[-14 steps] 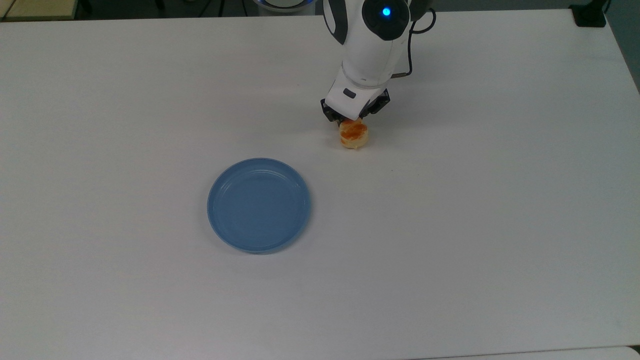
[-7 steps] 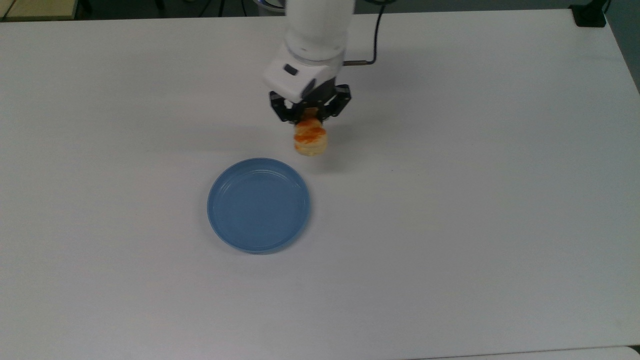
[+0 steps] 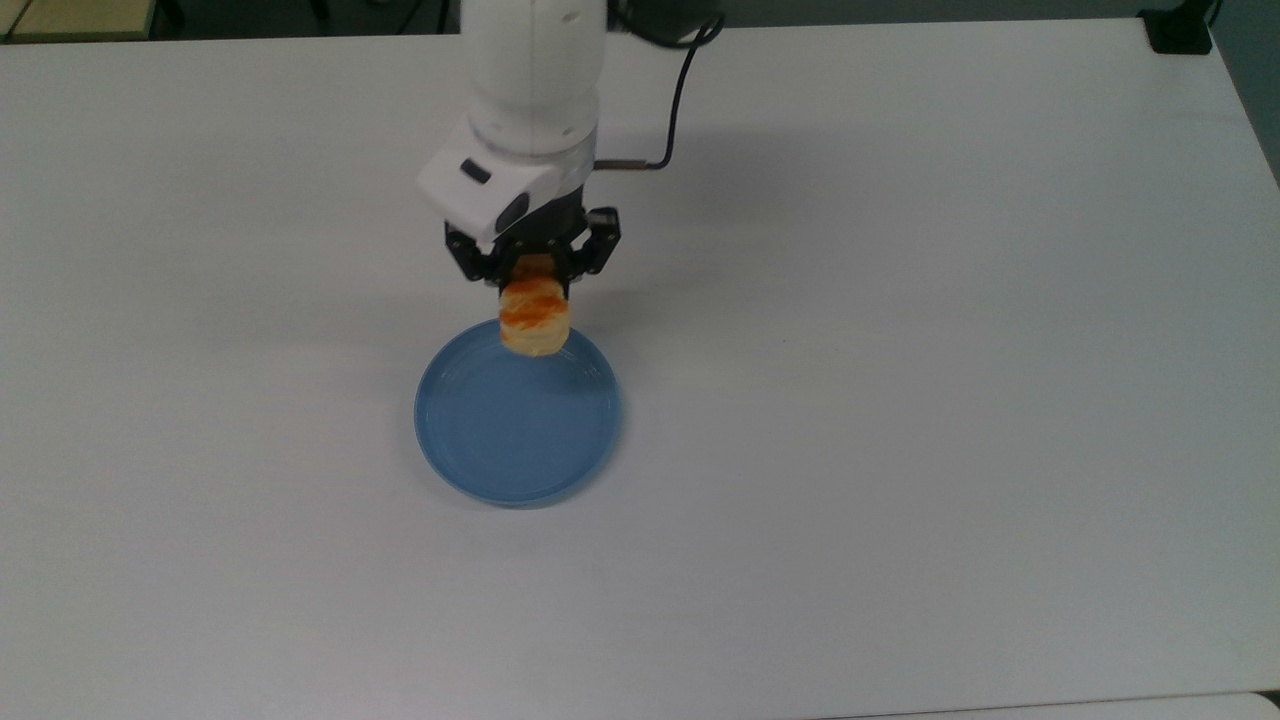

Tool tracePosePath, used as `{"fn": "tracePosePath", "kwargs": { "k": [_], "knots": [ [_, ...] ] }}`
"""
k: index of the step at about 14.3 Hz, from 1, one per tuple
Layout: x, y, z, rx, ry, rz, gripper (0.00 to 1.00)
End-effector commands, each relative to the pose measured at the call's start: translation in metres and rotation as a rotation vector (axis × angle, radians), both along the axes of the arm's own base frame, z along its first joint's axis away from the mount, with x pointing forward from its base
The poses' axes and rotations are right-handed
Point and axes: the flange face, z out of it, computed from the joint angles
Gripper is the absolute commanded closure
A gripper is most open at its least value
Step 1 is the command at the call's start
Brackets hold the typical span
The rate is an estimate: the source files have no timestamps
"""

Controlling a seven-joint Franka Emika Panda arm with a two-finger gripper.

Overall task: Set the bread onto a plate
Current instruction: 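Lift the bread and carry it over the blue plate, then lower the bread onto the plate and open the gripper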

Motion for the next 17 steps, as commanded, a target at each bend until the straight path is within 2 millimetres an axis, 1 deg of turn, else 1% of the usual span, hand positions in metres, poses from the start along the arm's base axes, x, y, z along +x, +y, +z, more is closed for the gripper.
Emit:
{"fn": "tracePosePath", "kwargs": {
  "k": [1,4,6,7,8,9,10,11,12,13,15,16,17],
  "knots": [
    [0.029,-0.019,-0.022,-0.029,0.021,-0.005,0.48],
    [0.037,-0.025,-0.049,-0.041,0.029,-0.008,0.48],
    [0.041,-0.026,-0.062,-0.046,0.02,-0.014,0.48],
    [0.047,-0.024,-0.072,-0.048,-0.007,-0.011,0.48],
    [0.05,-0.023,-0.077,-0.049,-0.028,-0.017,0.48],
    [0.05,-0.021,-0.079,-0.048,-0.034,-0.02,0.46],
    [0.05,-0.02,-0.082,-0.049,-0.029,-0.018,0.4],
    [0.05,-0.019,-0.082,-0.047,-0.029,-0.018,0.3],
    [0.05,-0.019,-0.085,-0.048,-0.027,-0.019,0.09],
    [0.05,-0.017,-0.087,-0.05,-0.023,-0.014,0.0],
    [0.05,-0.017,-0.085,-0.048,-0.027,-0.016,0.0],
    [0.05,-0.017,-0.08,-0.046,-0.034,-0.023,0.0],
    [0.049,-0.017,-0.065,-0.041,-0.048,-0.027,0.0]
  ]
}}
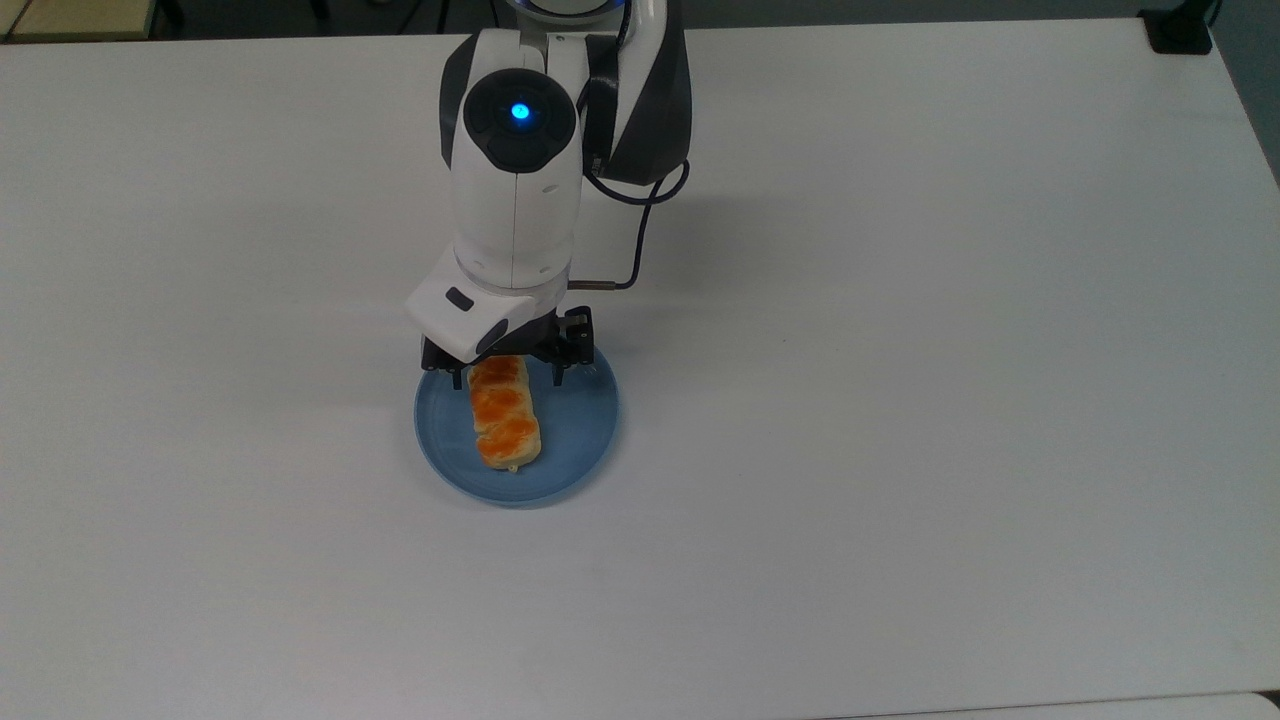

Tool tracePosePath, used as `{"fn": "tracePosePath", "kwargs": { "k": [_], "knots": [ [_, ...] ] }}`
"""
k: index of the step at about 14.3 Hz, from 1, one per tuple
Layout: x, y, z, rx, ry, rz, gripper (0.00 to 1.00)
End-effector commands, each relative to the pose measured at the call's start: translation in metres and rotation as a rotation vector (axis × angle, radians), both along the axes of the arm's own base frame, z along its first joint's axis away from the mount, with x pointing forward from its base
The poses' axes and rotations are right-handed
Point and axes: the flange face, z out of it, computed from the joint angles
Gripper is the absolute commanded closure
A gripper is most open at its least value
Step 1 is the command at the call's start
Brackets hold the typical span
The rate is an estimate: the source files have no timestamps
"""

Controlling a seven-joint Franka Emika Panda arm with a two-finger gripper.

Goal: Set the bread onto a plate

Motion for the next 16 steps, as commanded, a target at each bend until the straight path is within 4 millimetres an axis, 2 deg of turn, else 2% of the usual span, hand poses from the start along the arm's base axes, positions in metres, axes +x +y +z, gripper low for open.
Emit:
{"fn": "tracePosePath", "kwargs": {
  "k": [1,2,4,6,7,8,9,10,13,16],
  "knots": [
    [-0.001,0.0,0.042,0.014,-0.06,-0.025,0.0],
    [-0.007,-0.001,0.056,0.024,-0.061,-0.052,0.0],
    [-0.034,-0.008,0.112,0.057,-0.041,-0.162,0.0],
    [-0.063,-0.021,0.161,0.083,-0.009,-0.193,0.0],
    [-0.074,-0.017,0.18,0.095,0.001,-0.19,0.0],
    [-0.091,-0.019,0.203,0.111,0.01,-0.194,0.0],
    [-0.109,-0.017,0.218,0.123,0.024,-0.19,0.0],
    [-0.125,-0.01,0.23,0.131,0.038,-0.176,0.0],
    [-0.152,-0.009,0.261,0.182,0.051,-0.184,0.0],
    [-0.153,-0.015,0.261,0.212,0.07,-0.201,0.0]
  ]
}}
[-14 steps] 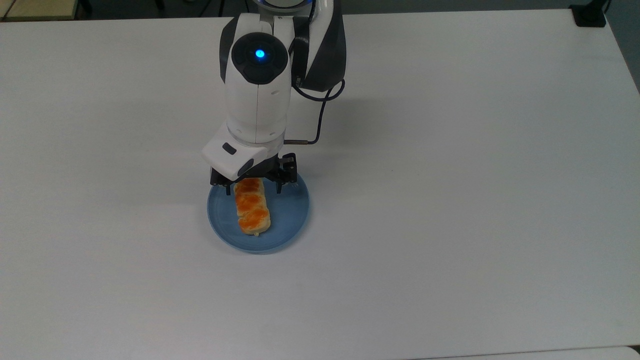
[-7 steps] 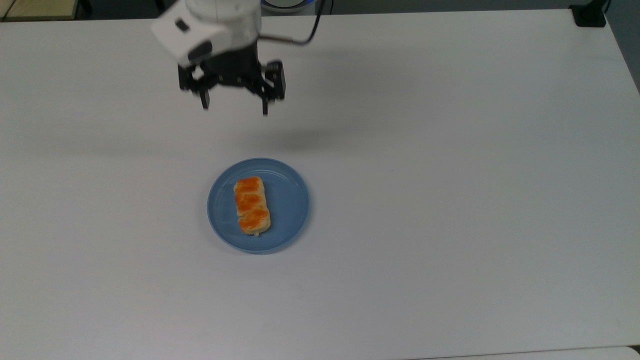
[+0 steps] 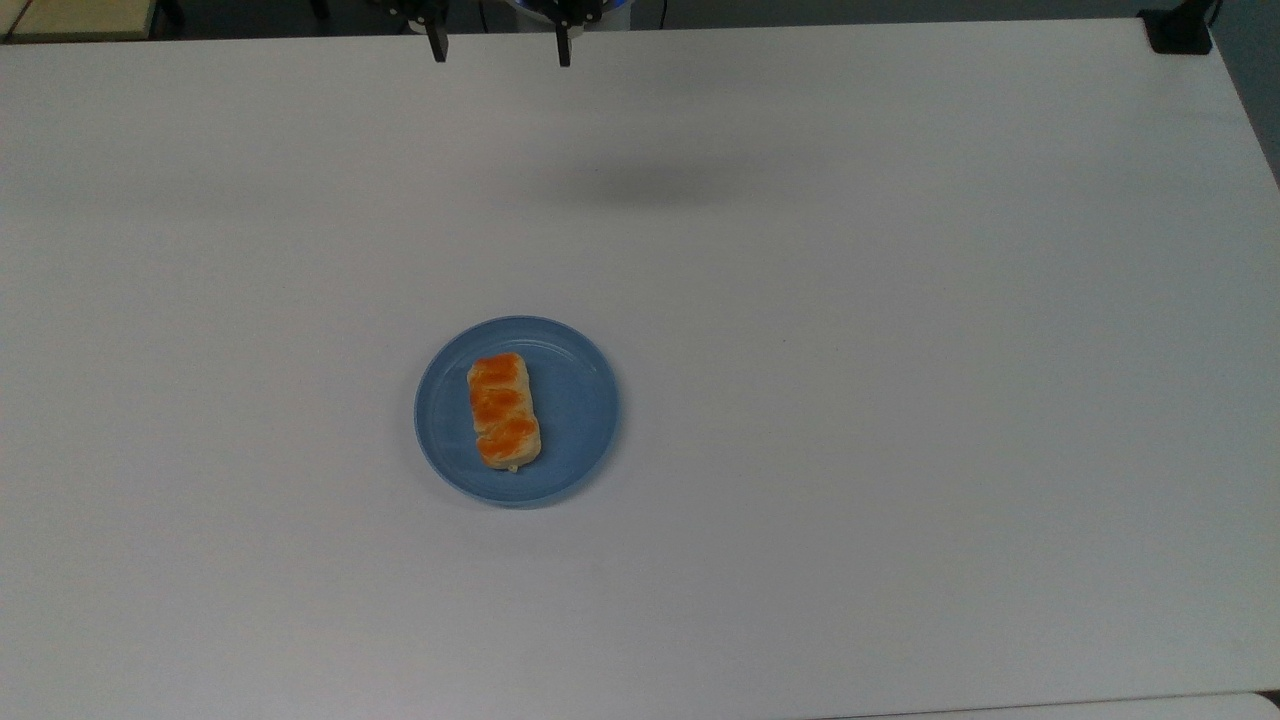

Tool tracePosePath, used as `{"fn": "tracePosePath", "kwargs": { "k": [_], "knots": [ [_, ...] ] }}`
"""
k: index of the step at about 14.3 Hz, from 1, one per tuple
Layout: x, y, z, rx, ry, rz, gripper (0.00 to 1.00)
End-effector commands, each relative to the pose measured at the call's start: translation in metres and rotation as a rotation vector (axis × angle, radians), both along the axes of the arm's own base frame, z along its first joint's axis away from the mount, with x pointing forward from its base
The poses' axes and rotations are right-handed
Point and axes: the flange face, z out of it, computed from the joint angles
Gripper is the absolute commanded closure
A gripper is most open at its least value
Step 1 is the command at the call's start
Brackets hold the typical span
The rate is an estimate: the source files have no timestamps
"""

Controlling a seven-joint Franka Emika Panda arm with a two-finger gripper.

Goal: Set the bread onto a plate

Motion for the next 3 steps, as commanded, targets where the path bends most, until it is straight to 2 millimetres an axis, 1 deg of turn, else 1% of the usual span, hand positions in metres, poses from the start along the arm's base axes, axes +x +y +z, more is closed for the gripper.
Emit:
{"fn": "tracePosePath", "kwargs": {
  "k": [1,3],
  "knots": [
    [-0.009,-0.0062,-0.0039,0.033,0.023,-0.03,0.0],
    [-0.0098,-0.0072,-0.0032,0.048,0.024,-0.035,0.0]
  ]
}}
